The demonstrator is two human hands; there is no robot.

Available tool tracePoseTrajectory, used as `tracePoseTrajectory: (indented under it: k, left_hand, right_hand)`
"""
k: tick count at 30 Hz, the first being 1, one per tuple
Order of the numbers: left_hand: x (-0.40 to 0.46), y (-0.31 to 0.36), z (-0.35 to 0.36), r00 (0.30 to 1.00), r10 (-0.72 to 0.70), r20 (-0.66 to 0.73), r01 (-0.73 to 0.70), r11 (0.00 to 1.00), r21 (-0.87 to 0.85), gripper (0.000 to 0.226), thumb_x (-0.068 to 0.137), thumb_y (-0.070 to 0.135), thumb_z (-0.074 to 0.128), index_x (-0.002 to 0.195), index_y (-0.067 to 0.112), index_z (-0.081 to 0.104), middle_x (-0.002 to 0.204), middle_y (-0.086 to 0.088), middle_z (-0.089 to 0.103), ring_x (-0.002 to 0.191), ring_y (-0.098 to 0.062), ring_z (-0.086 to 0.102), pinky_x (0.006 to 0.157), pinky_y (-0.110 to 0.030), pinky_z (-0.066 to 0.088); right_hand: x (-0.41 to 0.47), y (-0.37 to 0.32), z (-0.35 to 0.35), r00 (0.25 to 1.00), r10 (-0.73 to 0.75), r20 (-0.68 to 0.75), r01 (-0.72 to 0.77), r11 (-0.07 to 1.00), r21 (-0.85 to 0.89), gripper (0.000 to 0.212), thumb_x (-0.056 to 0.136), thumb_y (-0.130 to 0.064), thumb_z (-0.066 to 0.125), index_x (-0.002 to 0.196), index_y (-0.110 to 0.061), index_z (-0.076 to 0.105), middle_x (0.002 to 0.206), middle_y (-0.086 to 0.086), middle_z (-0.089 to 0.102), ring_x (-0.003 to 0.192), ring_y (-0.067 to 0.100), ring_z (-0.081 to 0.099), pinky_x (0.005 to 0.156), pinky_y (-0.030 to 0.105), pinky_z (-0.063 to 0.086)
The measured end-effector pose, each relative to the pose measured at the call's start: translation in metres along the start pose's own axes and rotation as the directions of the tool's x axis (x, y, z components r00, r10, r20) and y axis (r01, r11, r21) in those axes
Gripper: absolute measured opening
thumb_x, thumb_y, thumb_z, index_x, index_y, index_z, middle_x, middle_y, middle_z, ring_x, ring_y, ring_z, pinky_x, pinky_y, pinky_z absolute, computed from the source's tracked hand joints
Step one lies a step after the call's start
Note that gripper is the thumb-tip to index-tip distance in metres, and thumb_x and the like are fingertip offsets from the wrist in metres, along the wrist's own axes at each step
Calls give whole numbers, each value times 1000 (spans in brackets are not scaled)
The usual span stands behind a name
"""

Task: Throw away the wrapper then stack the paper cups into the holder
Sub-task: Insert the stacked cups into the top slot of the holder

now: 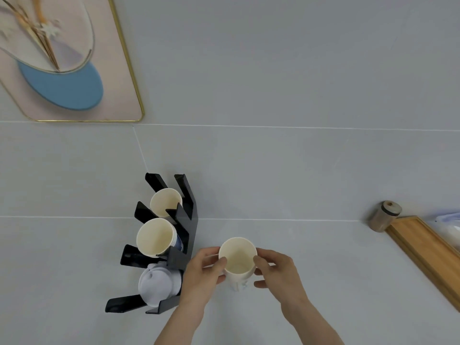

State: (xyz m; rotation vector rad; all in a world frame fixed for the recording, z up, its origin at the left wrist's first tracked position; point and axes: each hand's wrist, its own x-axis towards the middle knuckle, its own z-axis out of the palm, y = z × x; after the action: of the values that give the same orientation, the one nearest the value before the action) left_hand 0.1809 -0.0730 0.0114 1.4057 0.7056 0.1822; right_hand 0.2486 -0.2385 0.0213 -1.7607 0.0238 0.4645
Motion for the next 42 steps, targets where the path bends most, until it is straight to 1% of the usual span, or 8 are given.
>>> tracePoseTrajectory:
  k: [5, 10, 16, 19, 30, 32, 35, 42]
  left_hand:
    - [7, 68, 4, 986, 165, -22, -166, 985, -52, 16, 88, 13, 73, 101, 23, 73, 103, -3, 78, 94, -21, 76, 83, -35, 63]
    - [17, 142, -13, 949, 311, -45, -314, 947, -75, 22, 91, 21, 71, 112, 20, 73, 107, -6, 77, 98, -20, 75, 84, -33, 63]
    - [26, 209, -58, 911, 392, -126, -404, 910, -93, 14, 91, 24, 71, 104, 25, 76, 103, -6, 78, 97, -22, 75, 84, -35, 62]
    - [33, 223, -84, 899, 406, -162, -422, 904, -76, 15, 92, 26, 70, 106, 23, 75, 102, -6, 77, 96, -22, 75, 81, -33, 62]
    - [78, 186, -155, 943, 274, -186, -281, 960, -13, 22, 95, 20, 65, 115, 17, 72, 101, -3, 75, 100, -24, 72, 80, -32, 58]
    - [88, 174, -160, 953, 251, -168, -252, 968, 11, 19, 94, 19, 65, 112, 19, 72, 104, -5, 75, 100, -24, 72, 83, -35, 59]
    - [102, 158, -165, 965, 222, -140, -216, 975, 56, 20, 92, 17, 67, 111, 21, 72, 106, -6, 76, 100, -25, 72, 90, -40, 57]
    - [129, 131, -169, 985, 149, -89, -134, 979, 152, 20, 89, 13, 69, 100, 28, 73, 106, 0, 77, 102, -16, 69, 83, -28, 46]
  right_hand:
    - [14, -76, -5, 994, -105, -26, 106, 994, 28, 21, 91, -18, 67, 108, -19, 79, 105, 4, 76, 93, 23, 75, 63, 27, 63]
    - [13, -158, 7, 977, -215, -12, 215, 976, 30, 23, 92, -20, 67, 111, -14, 78, 103, 6, 77, 89, 26, 76, 72, 35, 66]
    - [9, -228, 50, 955, -295, 34, 294, 955, 40, 25, 92, -22, 68, 113, -9, 76, 106, 12, 75, 94, 34, 76, 73, 38, 67]
    - [12, -243, 78, 955, -292, 54, 289, 956, 56, 25, 92, -24, 69, 111, -8, 75, 106, 13, 74, 87, 32, 77, 72, 38, 67]
    - [48, -209, 167, 982, -173, 73, 174, 985, -13, 27, 91, -22, 68, 113, -8, 75, 103, 17, 77, 69, 20, 71, 66, 31, 65]
    - [54, -199, 176, 988, -145, 55, 148, 988, -44, 21, 91, -21, 66, 105, -13, 78, 101, 18, 78, 67, 19, 70, 70, 36, 66]
    - [62, -186, 185, 993, -114, 4, 114, 987, -111, 16, 85, -23, 64, 76, -26, 78, 90, 13, 80, 71, 20, 68, 84, 47, 64]
    - [76, -161, 194, 996, -57, -73, 41, 980, -197, 13, 85, -19, 67, 78, -29, 71, 83, 0, 74, 76, 20, 68, 79, 36, 59]
